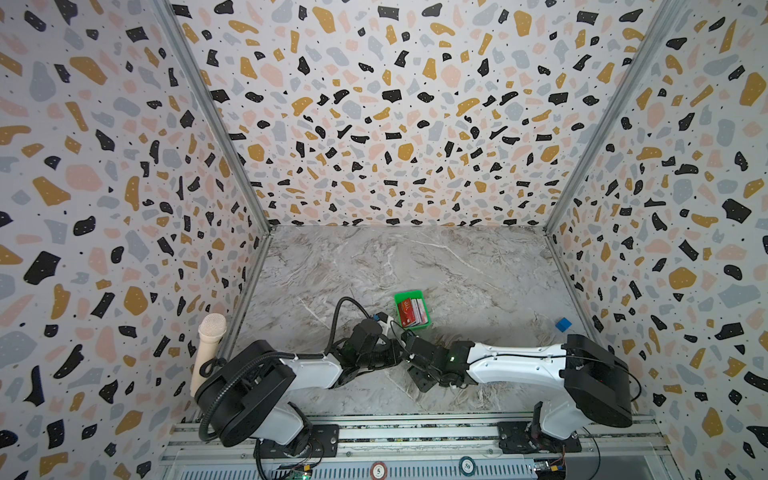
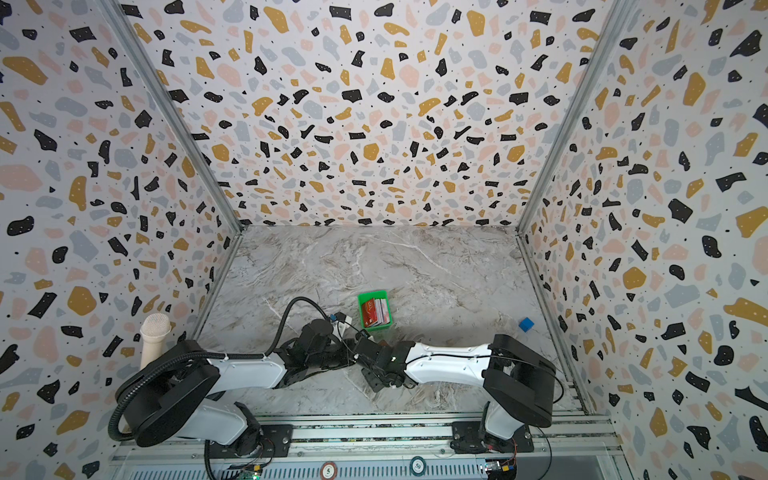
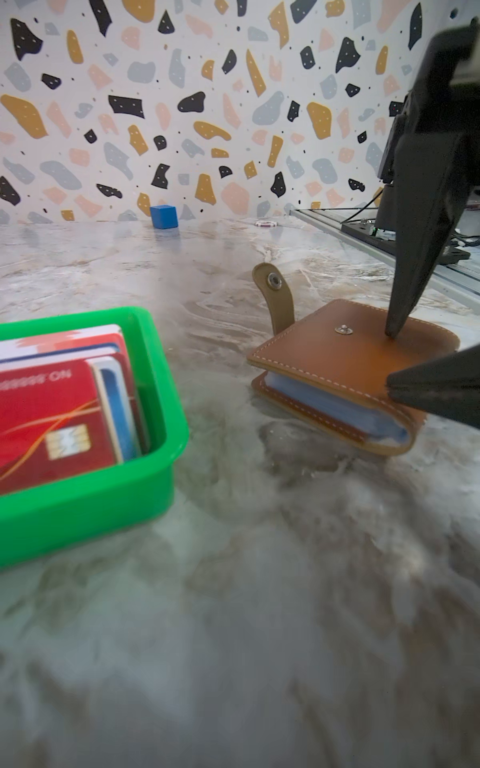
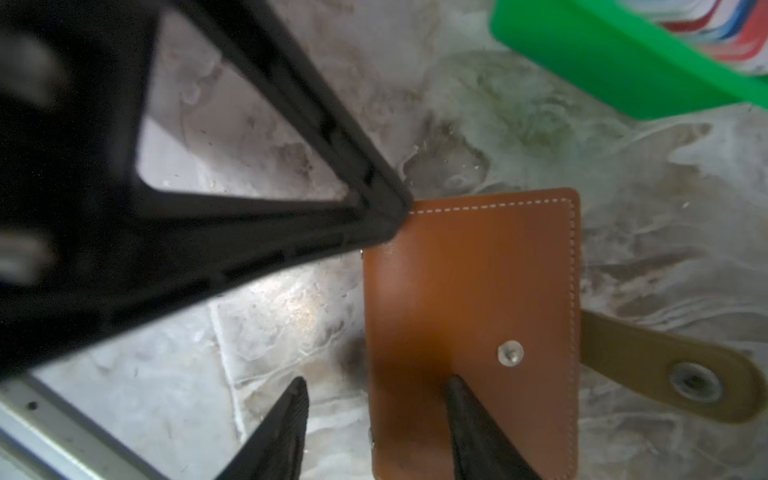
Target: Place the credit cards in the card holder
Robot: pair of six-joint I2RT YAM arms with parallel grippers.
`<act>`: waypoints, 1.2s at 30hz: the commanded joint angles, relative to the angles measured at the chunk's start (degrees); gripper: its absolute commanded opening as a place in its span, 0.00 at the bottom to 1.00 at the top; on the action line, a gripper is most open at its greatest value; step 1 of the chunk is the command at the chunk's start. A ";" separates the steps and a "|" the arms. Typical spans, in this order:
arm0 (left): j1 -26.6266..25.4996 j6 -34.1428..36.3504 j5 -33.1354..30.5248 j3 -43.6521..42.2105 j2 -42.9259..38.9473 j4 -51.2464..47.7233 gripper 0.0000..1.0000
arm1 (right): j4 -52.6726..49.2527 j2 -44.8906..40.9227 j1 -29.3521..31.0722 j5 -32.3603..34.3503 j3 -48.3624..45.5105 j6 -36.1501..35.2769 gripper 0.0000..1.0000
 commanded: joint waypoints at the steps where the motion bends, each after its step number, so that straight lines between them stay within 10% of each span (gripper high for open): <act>1: -1.95 0.53 0.64 3.95 2.56 2.68 0.05 | 2.53 -4.41 -1.42 -3.78 -1.11 -1.65 0.55; 20: -4.59 3.30 0.43 7.56 12.12 -2.41 0.00 | 2.09 -11.44 -26.29 -19.38 -5.41 -7.17 0.45; 36: -4.65 3.41 0.43 7.37 12.14 -1.99 0.00 | 5.05 -9.12 -28.00 -22.87 -7.07 -7.59 0.21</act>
